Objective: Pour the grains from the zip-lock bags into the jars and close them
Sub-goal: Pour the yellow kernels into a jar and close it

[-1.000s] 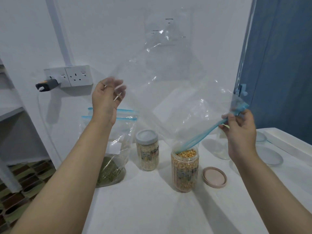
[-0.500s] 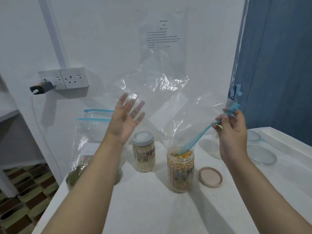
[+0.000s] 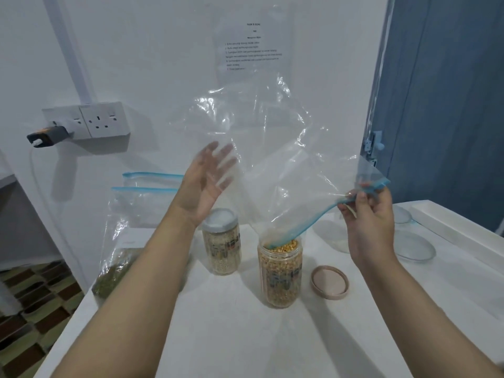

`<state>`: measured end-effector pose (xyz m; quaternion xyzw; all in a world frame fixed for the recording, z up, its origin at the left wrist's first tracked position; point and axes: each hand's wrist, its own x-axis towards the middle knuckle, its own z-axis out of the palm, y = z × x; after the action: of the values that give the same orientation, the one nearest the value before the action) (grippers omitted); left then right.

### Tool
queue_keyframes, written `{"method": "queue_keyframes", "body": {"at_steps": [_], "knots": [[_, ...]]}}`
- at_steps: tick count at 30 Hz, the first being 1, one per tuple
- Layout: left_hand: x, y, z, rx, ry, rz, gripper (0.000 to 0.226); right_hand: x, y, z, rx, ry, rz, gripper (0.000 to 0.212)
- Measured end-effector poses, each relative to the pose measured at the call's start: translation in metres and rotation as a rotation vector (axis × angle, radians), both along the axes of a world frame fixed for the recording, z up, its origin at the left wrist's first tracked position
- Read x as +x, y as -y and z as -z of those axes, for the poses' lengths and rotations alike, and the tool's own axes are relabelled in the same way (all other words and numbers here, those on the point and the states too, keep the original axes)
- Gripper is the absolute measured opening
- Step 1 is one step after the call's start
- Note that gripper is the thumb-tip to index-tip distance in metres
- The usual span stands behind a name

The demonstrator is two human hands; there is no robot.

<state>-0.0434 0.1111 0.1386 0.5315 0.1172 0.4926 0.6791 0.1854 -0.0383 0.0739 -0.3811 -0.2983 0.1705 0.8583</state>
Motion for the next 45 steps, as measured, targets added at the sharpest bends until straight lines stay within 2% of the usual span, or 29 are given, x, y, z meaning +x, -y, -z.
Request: {"method": "queue_keyframes", "body": {"at_steps": [1, 4, 5, 6, 8, 11, 14, 18, 31, 34, 36, 39, 42, 45], "knots": [[0.005, 0.004, 0.013, -0.051, -0.072, -0.011, 0.019, 0.003, 0.0, 0.002, 0.005, -0.014, -0.016, 0.024], [0.028, 0.023, 0.06, -0.138, -0.252, -0.005, 0.06, 0.009, 0.0, 0.011, 0.008, -0.047, -0.066, 0.024], [0.036, 0.03, 0.072, -0.109, -0.311, -0.026, 0.057, 0.01, -0.001, 0.014, 0.006, -0.058, -0.079, 0.024], [0.044, 0.036, 0.079, -0.087, -0.35, -0.062, 0.044, 0.011, -0.001, 0.017, 0.0, -0.069, -0.091, 0.024], [0.057, 0.042, 0.08, -0.045, -0.347, -0.134, 0.026, 0.014, -0.001, 0.02, -0.003, -0.087, -0.115, 0.024], [0.068, 0.046, 0.07, 0.045, -0.299, -0.17, 0.015, 0.019, -0.001, 0.02, 0.012, -0.105, -0.147, 0.024], [0.071, 0.044, 0.069, 0.041, -0.264, -0.142, 0.012, 0.024, -0.002, 0.021, -0.015, -0.091, -0.143, 0.024], [0.074, 0.046, 0.07, 0.01, -0.245, -0.083, 0.019, 0.028, -0.005, 0.018, -0.033, -0.096, -0.152, 0.022], [0.073, 0.043, 0.067, 0.143, -0.311, -0.101, 0.03, 0.038, -0.007, 0.016, -0.074, -0.079, -0.156, 0.02], [0.065, 0.037, 0.072, 0.117, -0.258, 0.007, 0.057, 0.037, -0.007, 0.018, -0.081, -0.08, -0.164, 0.021], [0.055, 0.032, 0.076, 0.155, -0.336, 0.042, 0.076, 0.037, -0.008, 0.022, -0.081, -0.08, -0.171, 0.022], [0.041, 0.03, 0.083, 0.309, -0.587, -0.013, 0.087, 0.038, -0.007, 0.025, -0.088, -0.084, -0.186, 0.025], [0.038, 0.031, 0.088, 0.39, -0.651, -0.094, 0.083, 0.038, -0.006, 0.029, -0.084, -0.069, -0.191, 0.024], [0.043, 0.028, 0.091, 0.443, -0.639, -0.202, 0.083, 0.039, -0.007, 0.032, -0.069, -0.044, -0.186, 0.023]]}}
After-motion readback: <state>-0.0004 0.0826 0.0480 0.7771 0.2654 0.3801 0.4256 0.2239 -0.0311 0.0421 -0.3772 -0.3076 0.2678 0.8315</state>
